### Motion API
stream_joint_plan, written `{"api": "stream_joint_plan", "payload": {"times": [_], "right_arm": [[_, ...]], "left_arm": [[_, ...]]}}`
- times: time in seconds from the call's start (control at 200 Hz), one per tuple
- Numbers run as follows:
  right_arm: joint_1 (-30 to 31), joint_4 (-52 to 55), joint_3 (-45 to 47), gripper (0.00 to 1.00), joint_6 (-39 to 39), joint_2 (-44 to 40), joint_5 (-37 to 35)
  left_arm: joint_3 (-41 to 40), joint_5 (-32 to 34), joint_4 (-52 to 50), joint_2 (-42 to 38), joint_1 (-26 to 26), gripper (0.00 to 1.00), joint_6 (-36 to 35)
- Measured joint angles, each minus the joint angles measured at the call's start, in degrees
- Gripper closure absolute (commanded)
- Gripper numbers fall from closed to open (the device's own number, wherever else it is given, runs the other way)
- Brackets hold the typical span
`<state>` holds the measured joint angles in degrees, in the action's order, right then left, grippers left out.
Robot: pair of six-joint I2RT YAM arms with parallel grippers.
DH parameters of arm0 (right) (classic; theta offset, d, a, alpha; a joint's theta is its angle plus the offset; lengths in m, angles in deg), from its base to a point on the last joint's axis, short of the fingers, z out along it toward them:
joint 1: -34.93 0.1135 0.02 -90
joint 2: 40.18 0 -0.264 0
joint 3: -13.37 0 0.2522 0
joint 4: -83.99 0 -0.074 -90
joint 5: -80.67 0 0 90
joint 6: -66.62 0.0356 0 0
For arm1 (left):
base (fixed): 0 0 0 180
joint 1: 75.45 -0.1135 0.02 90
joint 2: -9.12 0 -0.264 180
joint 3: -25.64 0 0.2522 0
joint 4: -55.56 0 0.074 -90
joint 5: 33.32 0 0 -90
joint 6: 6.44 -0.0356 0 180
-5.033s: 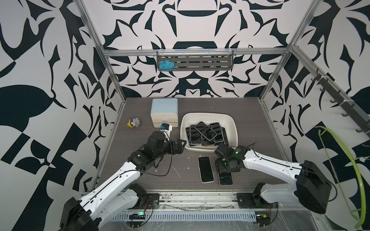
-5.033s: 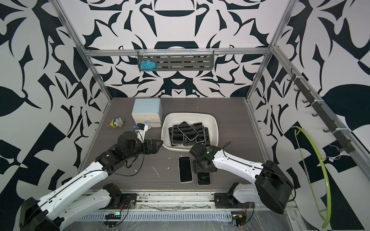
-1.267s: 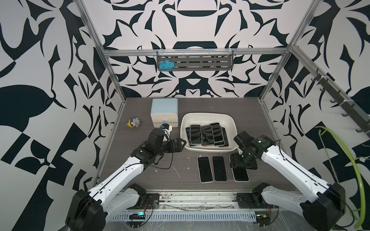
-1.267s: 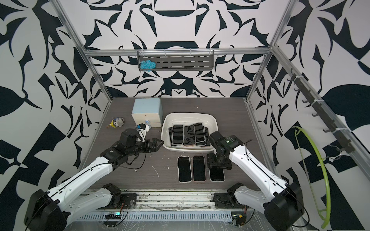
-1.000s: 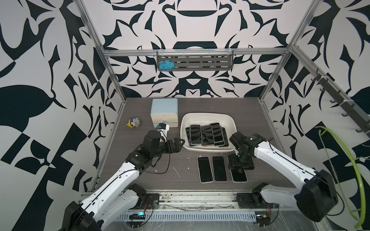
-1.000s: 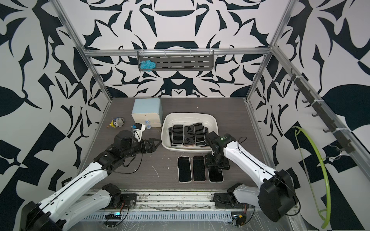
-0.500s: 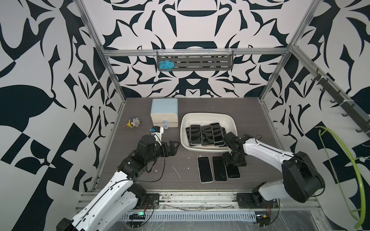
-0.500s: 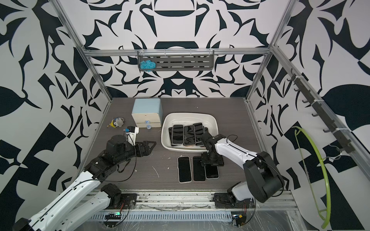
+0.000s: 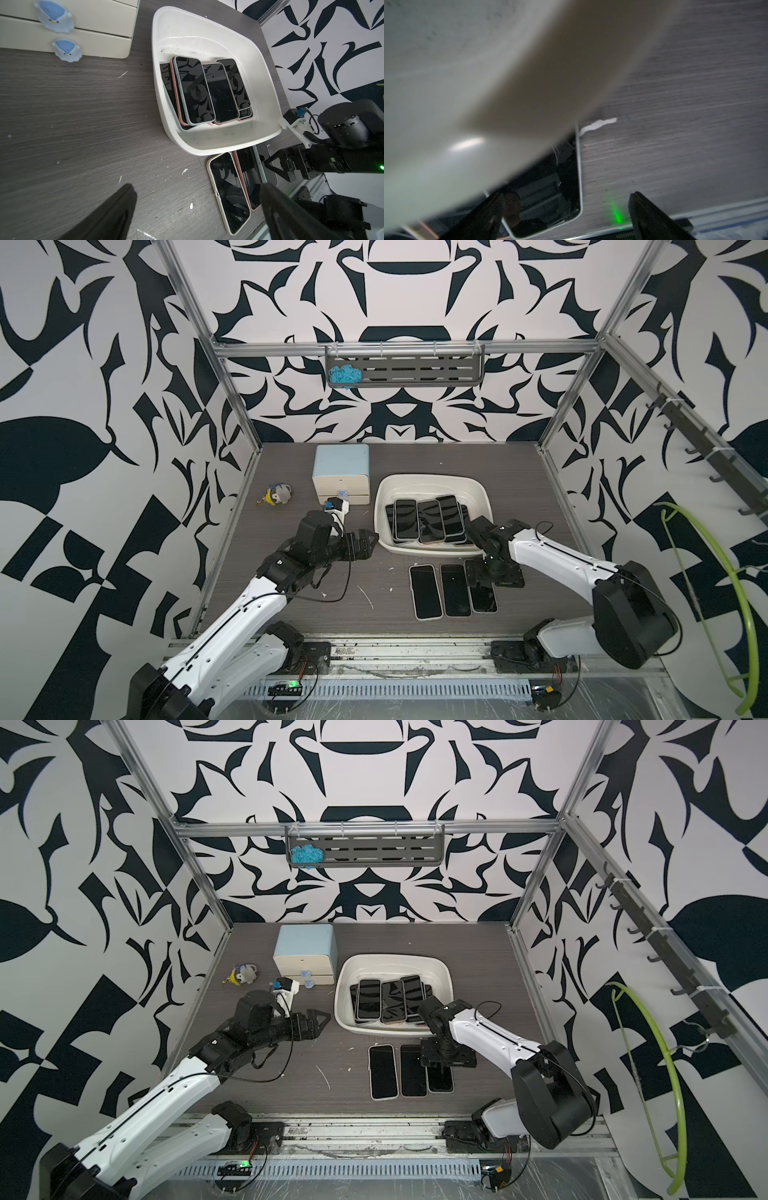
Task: Take the phone out of the storage box
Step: Place the phone at the center of the board.
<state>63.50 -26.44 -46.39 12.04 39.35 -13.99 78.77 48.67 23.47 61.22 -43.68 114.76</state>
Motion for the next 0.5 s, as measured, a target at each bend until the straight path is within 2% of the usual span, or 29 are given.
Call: {"api": "stream_joint_plan", "payload": {"times": [0.22,0.5], "right_arm": [[0.4,-0.2,0.0,0.01,1.3,-0.5,0.5],[1.7,-2.3,0.2,0.01,2.9,-0.9,3.5]], "left_arm": [[3.1,-1.4,0.2,4.2,0.0,0.00,-1.1],[4.2,-1.9,0.5,4.7,0.0,0.00,-2.1]]}}
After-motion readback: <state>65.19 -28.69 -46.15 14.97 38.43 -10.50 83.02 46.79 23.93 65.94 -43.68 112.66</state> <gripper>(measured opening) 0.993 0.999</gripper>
